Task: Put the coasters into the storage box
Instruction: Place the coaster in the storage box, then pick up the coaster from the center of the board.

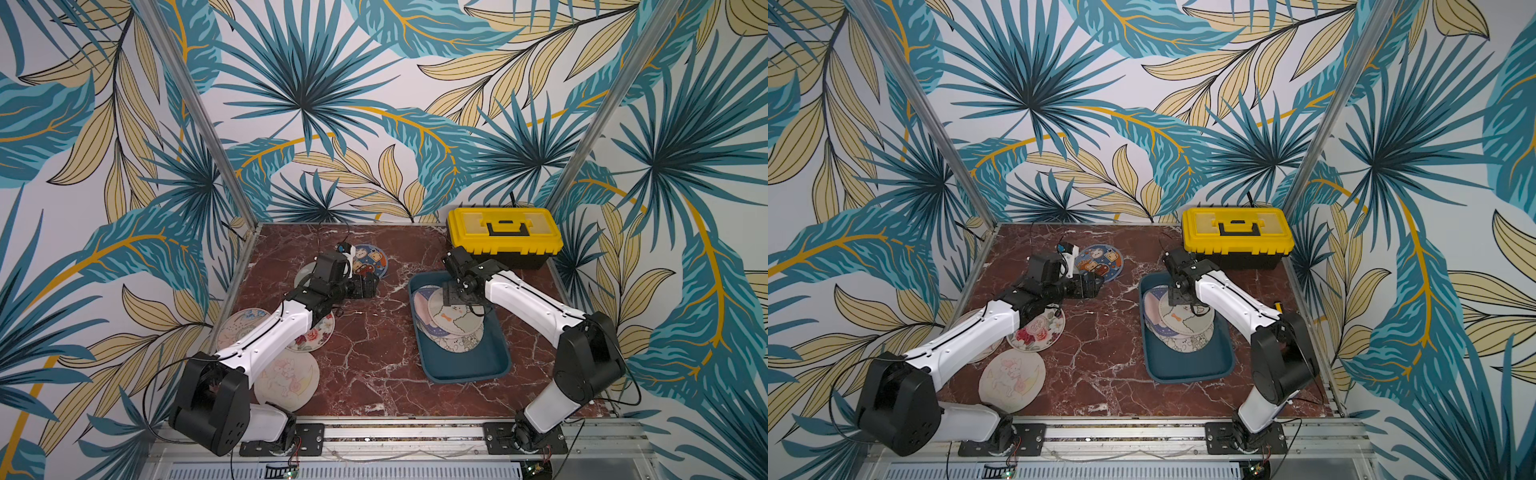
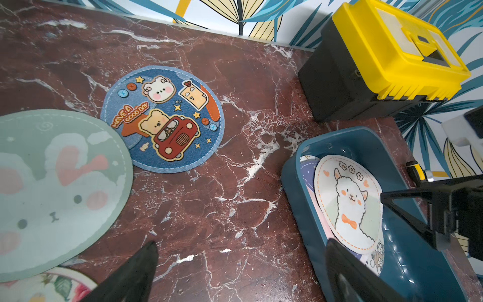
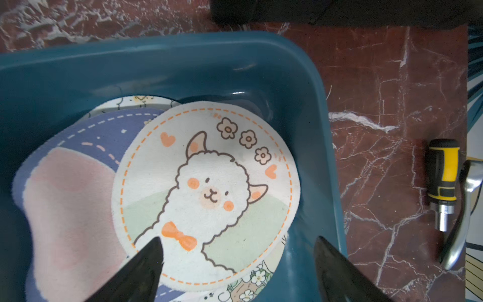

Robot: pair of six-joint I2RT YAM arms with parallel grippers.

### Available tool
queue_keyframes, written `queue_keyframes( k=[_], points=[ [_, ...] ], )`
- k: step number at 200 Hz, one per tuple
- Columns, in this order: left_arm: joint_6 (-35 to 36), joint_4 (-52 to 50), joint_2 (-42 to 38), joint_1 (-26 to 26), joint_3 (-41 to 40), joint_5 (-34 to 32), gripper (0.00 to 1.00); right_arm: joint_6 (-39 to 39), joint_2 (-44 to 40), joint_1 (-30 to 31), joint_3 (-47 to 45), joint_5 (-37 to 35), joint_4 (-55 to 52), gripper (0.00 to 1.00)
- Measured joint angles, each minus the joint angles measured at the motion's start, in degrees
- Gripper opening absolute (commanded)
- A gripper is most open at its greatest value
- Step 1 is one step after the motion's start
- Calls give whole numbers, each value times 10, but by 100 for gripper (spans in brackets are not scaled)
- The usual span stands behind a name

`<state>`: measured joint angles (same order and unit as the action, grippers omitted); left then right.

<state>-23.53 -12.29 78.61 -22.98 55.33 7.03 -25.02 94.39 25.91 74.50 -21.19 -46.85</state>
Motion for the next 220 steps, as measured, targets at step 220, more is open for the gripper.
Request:
queue_keyframes(
  k=[220],
  points=[
    [-72, -44, -84, 111, -83, -61, 99, 78, 157, 132, 246, 143, 24, 96]
  ],
)
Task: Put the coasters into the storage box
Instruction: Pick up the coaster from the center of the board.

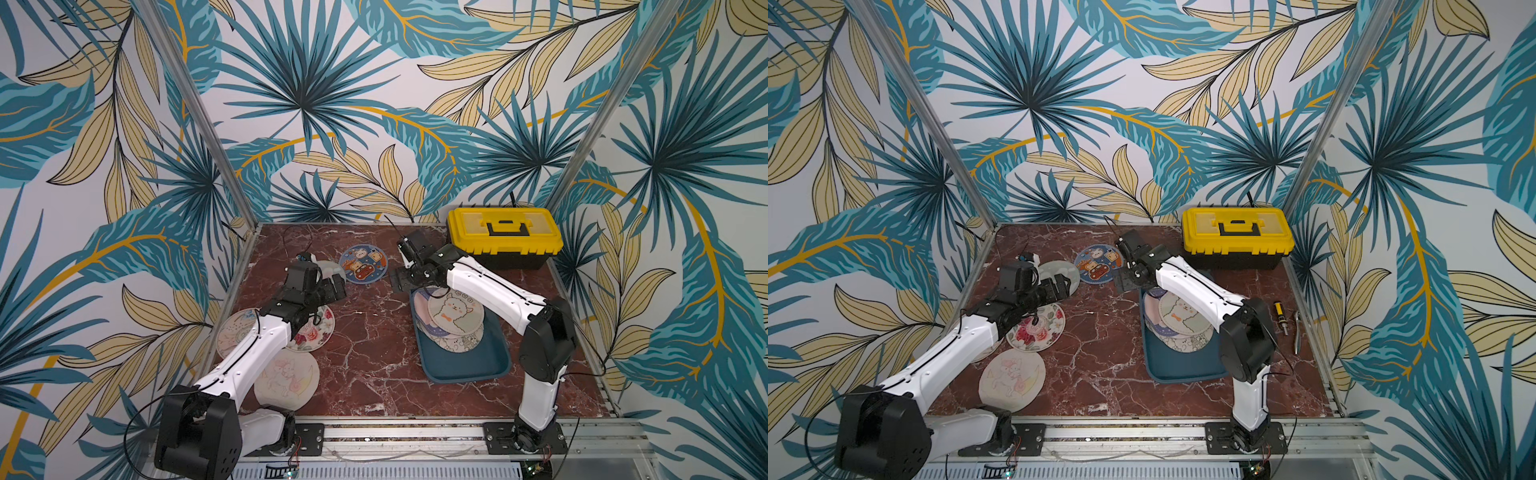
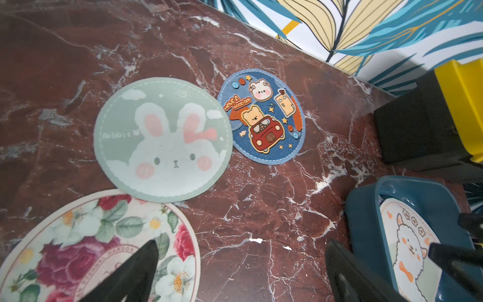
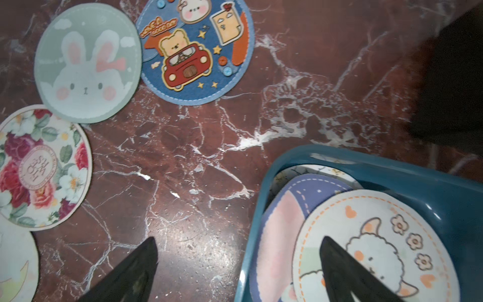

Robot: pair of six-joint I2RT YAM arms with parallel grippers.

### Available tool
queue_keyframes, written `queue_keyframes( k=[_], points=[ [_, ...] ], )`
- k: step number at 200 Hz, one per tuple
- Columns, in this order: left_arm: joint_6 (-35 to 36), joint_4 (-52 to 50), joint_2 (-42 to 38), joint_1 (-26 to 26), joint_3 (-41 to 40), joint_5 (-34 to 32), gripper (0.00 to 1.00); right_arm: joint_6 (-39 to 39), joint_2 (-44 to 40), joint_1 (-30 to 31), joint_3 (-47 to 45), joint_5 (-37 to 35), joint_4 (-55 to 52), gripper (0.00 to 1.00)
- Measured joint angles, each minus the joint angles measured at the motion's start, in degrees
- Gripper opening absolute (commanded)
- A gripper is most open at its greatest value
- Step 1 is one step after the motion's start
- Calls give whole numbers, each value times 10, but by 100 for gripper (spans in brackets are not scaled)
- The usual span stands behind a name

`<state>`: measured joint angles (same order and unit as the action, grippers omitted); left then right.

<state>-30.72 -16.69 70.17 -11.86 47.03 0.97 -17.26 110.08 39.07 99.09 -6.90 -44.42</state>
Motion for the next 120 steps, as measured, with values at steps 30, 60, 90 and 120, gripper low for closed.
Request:
queue_keyframes(
  k=[30, 60, 90, 120],
  points=[
    [-23, -24, 0, 19, -10, -7, 100, 8, 25, 21, 10, 32, 15, 96],
    [-37, -46, 0, 31, -17, -14, 100, 13, 48, 37, 18, 59, 25, 96],
    [-38, -71, 0, 33, -22, -23, 100, 15, 72, 52, 34, 89, 36, 96],
    [-36, -91, 13, 33, -23, -29, 100, 14, 91, 63, 49, 109, 44, 96]
  ],
)
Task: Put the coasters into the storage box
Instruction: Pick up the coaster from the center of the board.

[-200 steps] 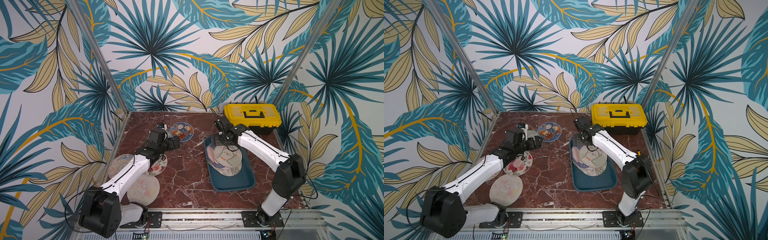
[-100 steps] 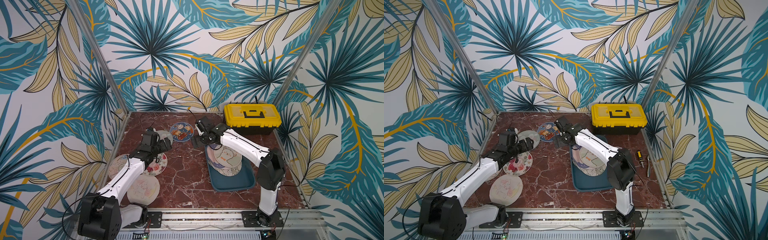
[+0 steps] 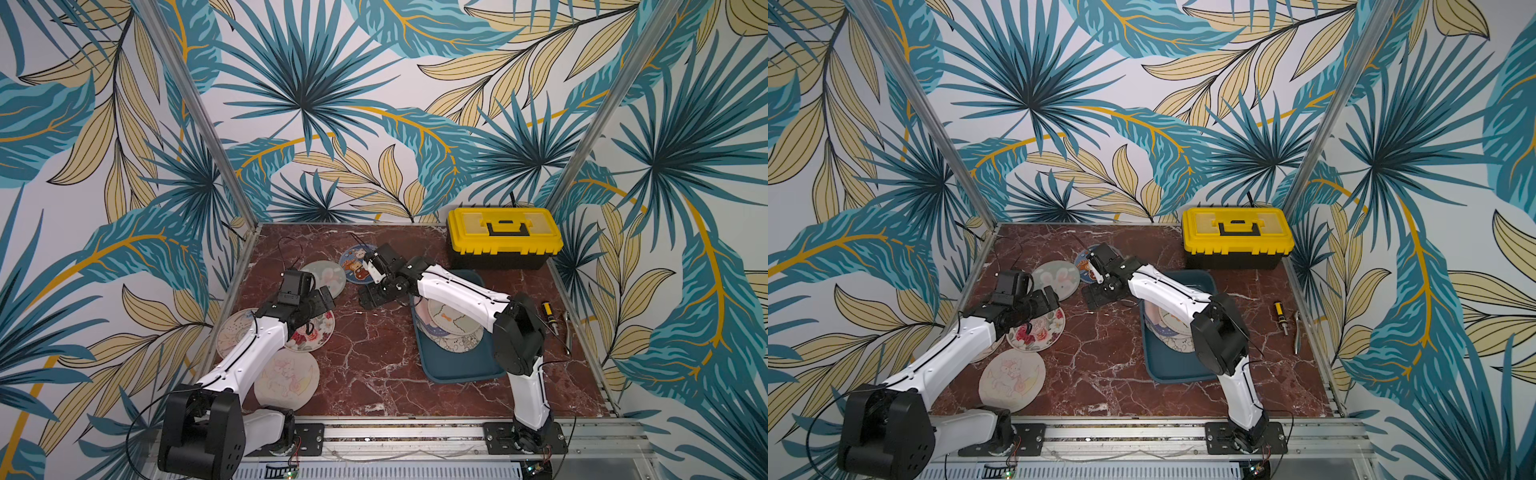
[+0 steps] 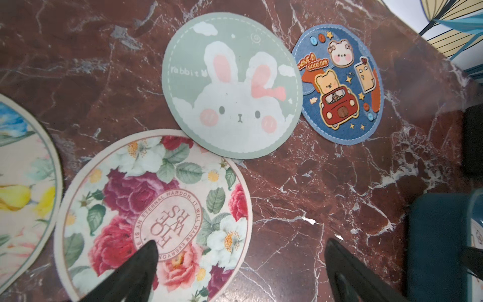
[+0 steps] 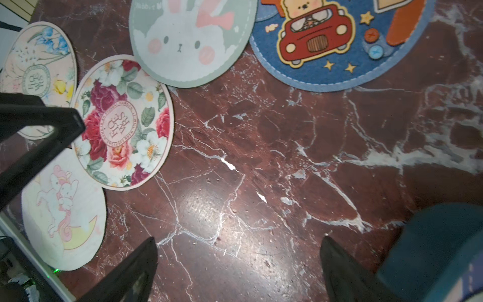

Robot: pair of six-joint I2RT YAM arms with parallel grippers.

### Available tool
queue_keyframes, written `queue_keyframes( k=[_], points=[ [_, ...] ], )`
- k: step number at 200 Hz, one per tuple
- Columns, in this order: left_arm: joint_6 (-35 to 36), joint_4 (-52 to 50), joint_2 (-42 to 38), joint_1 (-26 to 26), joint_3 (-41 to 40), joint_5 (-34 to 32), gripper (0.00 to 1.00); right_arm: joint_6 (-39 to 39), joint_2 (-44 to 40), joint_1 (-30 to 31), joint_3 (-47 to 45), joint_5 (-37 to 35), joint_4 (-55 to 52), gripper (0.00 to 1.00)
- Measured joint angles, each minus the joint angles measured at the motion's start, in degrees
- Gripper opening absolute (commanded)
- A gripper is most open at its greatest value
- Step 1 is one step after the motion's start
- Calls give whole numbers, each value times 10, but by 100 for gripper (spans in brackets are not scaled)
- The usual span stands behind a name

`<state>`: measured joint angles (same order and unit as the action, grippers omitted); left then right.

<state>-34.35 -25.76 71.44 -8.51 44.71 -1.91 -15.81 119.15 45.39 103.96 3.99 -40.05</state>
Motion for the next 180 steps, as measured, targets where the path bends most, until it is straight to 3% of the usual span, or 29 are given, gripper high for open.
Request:
queue_keyframes(
  k=[97, 180],
  points=[
    [2, -49, 68, -1, 0, -34, 97, -5, 14, 2, 3, -17, 4, 96],
    [-2, -61, 163, -45, 21, -46, 97, -9, 14, 2, 6, -33, 4, 97]
  ],
)
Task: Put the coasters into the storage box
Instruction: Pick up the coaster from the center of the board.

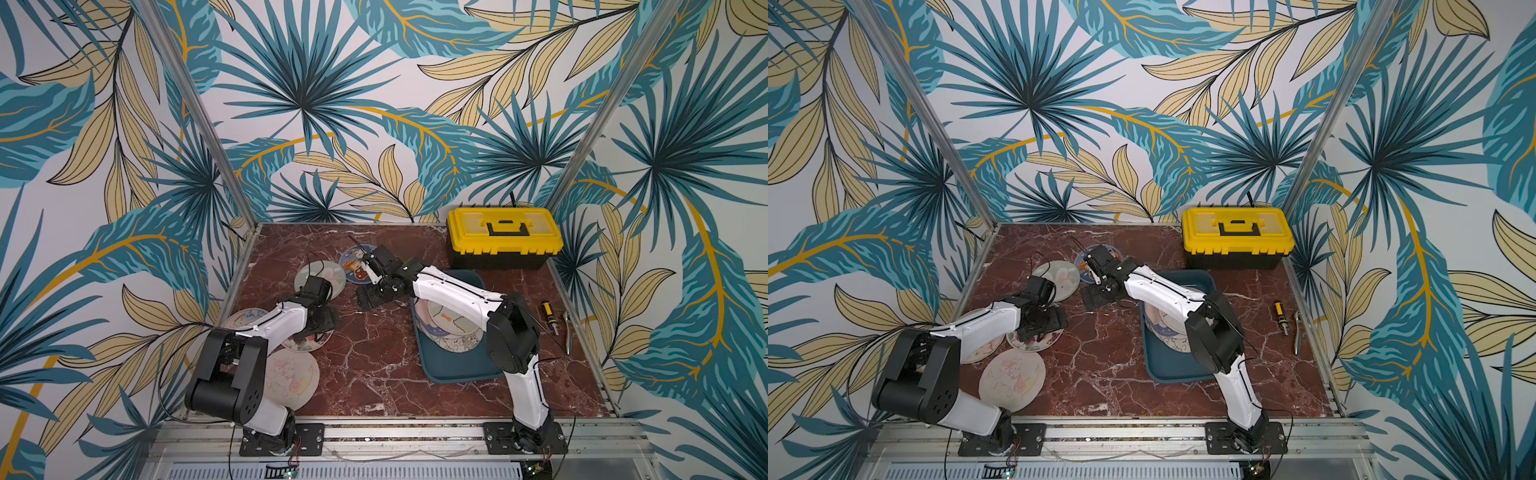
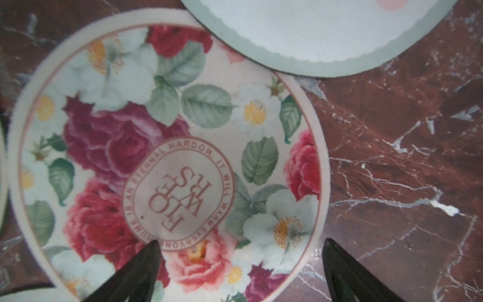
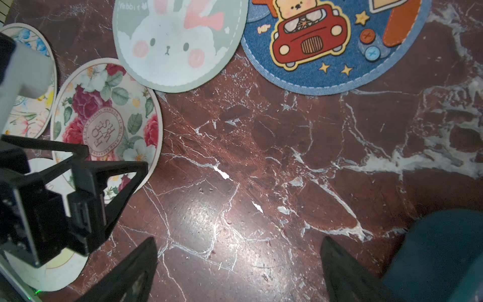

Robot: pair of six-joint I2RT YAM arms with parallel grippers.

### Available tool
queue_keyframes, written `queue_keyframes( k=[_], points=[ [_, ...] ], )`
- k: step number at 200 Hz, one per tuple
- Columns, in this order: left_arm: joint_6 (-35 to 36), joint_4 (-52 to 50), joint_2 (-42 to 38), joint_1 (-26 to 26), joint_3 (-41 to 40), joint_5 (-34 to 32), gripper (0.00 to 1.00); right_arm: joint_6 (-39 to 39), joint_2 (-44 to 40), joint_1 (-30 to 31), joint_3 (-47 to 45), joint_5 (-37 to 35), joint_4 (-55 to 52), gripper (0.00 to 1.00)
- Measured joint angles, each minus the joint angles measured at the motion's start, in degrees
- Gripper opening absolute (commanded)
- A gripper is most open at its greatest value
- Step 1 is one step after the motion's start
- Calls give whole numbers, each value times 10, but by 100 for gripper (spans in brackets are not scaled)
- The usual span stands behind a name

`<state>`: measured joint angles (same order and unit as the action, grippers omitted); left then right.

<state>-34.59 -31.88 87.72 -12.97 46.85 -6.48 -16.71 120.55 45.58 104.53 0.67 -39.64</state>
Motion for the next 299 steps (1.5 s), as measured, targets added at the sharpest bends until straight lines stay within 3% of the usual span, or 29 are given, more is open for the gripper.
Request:
queue_keyframes(
  k=[118, 211, 231, 273, 299],
  points=[
    [0, -12, 44, -7, 31, -13, 96, 0, 0, -4, 0, -5, 0, 96],
    [0, -22, 60, -7, 49, -17, 81, 1, 0, -6, -2, -9, 0, 97],
    [1, -22, 60, -7, 49, -19, 74, 1, 0, -7, -4, -8, 0, 97],
    [6, -21, 58, -7, 48, -21, 36, 1, 0, -9, -4, -8, 1, 97],
    [7, -18, 50, -9, 48, -14, 18, 1, 0, -9, -4, -8, 2, 97]
  ],
)
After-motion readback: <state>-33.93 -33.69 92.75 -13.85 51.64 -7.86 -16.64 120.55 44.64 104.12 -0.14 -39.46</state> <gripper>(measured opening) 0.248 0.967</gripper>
